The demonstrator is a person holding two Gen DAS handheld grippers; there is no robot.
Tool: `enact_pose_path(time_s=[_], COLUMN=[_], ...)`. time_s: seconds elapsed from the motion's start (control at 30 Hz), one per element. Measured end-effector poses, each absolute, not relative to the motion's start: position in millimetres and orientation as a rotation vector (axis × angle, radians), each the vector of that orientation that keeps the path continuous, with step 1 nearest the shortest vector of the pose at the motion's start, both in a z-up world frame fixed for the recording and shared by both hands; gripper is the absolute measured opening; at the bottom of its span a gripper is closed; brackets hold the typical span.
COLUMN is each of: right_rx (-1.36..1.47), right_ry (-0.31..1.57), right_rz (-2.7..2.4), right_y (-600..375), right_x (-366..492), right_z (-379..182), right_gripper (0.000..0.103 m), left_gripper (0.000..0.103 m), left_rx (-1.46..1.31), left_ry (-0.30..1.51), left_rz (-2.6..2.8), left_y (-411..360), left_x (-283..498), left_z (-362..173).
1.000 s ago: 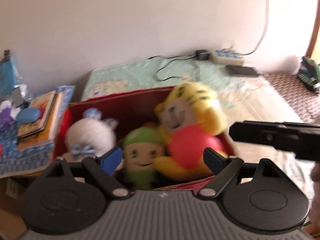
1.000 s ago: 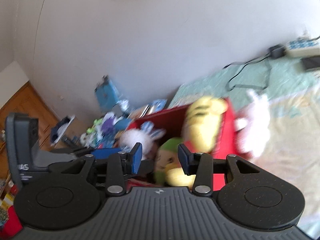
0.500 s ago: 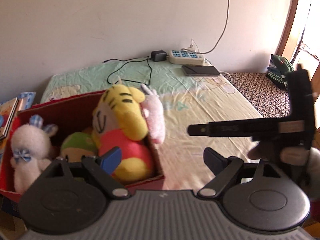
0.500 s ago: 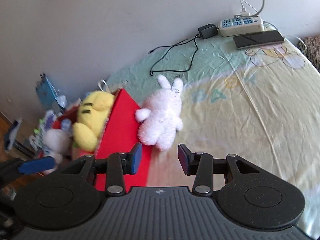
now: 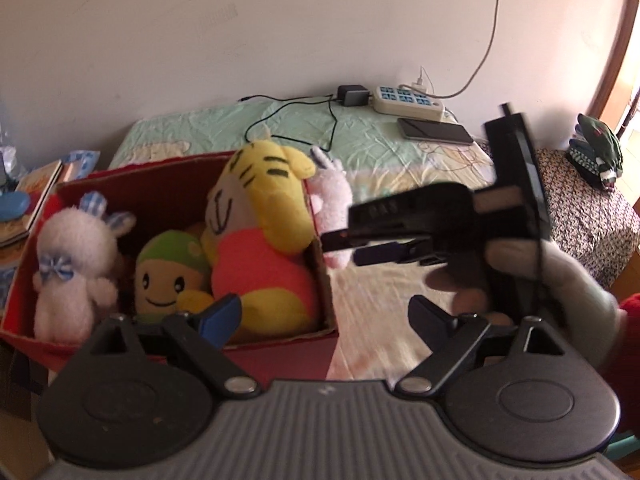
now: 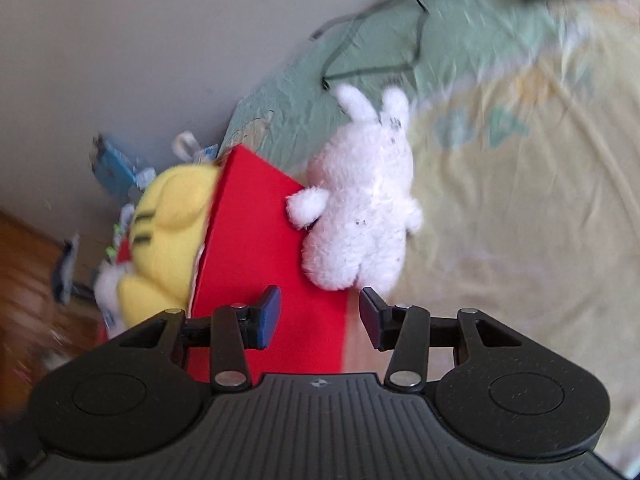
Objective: Organize objects
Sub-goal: 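Move the right gripper back to the second white bunny on the bed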
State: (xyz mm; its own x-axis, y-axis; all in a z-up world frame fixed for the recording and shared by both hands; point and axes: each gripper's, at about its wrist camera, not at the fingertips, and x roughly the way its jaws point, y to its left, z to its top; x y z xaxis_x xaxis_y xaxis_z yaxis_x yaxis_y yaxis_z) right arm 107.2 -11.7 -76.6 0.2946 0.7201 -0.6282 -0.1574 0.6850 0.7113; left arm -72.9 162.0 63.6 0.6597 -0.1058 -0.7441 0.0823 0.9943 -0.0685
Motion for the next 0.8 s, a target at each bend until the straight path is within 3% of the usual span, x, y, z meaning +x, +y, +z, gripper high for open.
enact_pose_path(time_s=[0.17, 0.2, 0.23, 0.27, 0.57, 0.8], right_rx=[0.763, 0.774, 0.77, 0.777, 0.771, 0.781], right_ry=[1.188, 1.197, 1.199, 1.199, 1.114, 1.082], right_rz=[0.566, 0.567, 0.569, 0.578, 0.532, 0.406], right_y=[-16, -16, -17, -18, -81, -144], right_x=[123, 125, 126, 125, 114, 114], right_z=[-100, -104, -105, -106, -98, -103], right_gripper=[0.044, 0.04, 0.026, 0.024, 0.018, 0.022], left_gripper=[0.09, 0.09, 0.09, 0.09, 0.09, 0.09], left_rx=[-0.041, -0.043, -0.045, -0.046, -0.025, -0.024], left_ry=[0.838, 0.837, 0.833, 0.829, 0.778, 0.822], left_rz=[-0.104, -0.106, -0.11, -0.113, -0.234, -0.309], left_y=[158, 157, 156, 154, 126, 92], left_x=[-72, -71, -70, -69, -52, -11], left_z=[64, 63, 64, 64, 71, 53])
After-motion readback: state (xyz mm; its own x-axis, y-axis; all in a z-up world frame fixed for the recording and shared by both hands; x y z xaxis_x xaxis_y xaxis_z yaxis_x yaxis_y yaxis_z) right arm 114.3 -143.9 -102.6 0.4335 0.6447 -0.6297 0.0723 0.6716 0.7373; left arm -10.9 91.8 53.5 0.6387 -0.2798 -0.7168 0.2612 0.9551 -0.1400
